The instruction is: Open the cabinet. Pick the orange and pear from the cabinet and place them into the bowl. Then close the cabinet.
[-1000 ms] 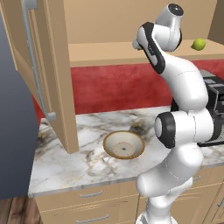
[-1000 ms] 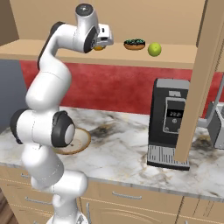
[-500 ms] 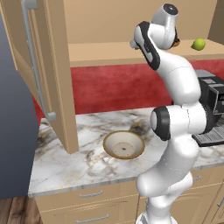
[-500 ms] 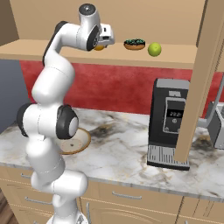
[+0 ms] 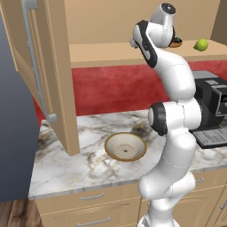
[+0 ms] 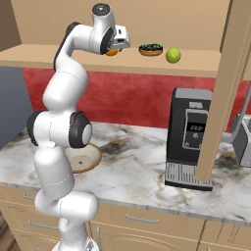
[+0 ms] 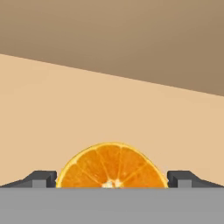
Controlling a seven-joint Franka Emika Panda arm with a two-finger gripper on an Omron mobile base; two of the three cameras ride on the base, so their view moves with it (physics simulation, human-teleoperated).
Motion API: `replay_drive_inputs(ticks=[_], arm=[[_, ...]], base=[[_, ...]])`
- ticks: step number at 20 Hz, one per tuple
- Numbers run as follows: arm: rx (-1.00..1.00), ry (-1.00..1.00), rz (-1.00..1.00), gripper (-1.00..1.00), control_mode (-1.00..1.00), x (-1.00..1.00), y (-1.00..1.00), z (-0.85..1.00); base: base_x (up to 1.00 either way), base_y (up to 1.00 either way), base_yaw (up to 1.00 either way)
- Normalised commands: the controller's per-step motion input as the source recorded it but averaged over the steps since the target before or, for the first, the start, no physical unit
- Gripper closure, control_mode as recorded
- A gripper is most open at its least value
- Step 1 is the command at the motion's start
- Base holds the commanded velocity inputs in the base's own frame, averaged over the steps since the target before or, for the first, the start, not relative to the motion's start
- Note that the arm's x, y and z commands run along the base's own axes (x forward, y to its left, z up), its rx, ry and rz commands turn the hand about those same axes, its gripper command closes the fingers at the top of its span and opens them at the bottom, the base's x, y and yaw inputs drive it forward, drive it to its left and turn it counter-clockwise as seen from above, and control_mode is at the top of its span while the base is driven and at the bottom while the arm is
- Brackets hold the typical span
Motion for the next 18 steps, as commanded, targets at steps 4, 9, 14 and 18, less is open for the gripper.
replay_drive_inputs(ticks=[4,9,14,18], arm=[[0.0,0.0,0.0,1.0,-1.0,0.02,0.0,0.0],[0.0,0.0,0.0,1.0,-1.0,0.0,0.0,0.0],[0.0,0.0,0.0,1.0,-1.0,-0.28,-0.06,0.0],[0.04,-0.16,0.0,1.0,-1.0,-0.96,-0.19,0.13]], base=[[0.0,0.0,0.0],[0.0,0.0,0.0],[0.0,0.0,0.0],[0.0,0.0,0.0]])
